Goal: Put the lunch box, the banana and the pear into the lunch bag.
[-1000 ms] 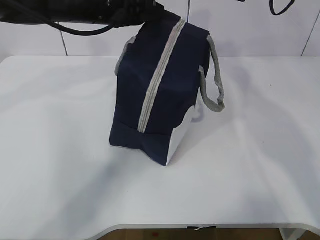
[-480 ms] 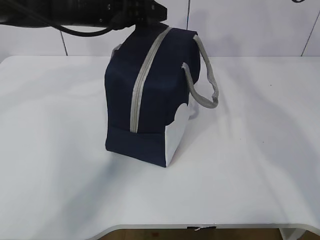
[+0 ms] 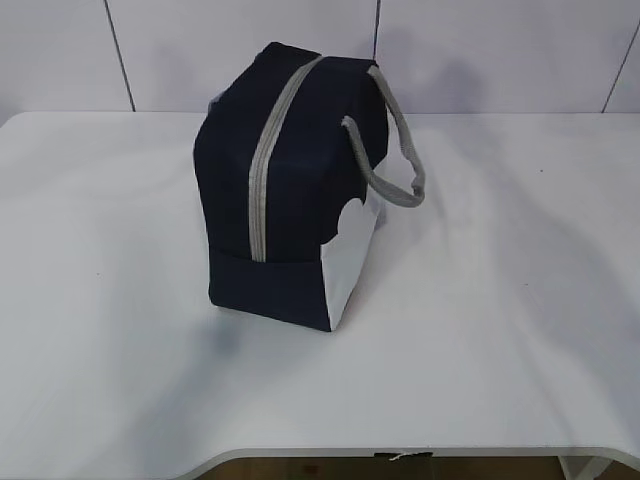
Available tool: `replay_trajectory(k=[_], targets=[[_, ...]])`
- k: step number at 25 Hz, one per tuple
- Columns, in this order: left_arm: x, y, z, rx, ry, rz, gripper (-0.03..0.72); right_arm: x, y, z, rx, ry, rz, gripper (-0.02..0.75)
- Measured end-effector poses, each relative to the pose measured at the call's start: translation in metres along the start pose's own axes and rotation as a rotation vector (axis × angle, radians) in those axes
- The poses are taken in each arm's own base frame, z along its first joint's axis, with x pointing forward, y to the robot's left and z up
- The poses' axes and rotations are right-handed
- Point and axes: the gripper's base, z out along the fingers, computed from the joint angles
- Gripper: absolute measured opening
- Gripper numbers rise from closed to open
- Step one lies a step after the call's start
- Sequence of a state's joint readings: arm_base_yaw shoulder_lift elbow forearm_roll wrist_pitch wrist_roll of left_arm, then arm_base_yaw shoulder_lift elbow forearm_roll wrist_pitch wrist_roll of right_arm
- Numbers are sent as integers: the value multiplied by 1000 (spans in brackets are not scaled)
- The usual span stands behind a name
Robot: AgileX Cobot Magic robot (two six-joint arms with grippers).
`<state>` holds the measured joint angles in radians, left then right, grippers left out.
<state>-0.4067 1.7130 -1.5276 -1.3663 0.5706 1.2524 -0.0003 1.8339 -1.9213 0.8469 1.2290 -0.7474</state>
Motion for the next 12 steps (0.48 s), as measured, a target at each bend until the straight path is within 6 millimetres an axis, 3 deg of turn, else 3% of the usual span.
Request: replay_trajectory(k=[6,12], targets=[[12,-24,-33,89,357,8,494,1,7,-17,108,53,134,556],[25,-29,-72,-36,712,-48,432,-2,24,-47,235,39,292,556]])
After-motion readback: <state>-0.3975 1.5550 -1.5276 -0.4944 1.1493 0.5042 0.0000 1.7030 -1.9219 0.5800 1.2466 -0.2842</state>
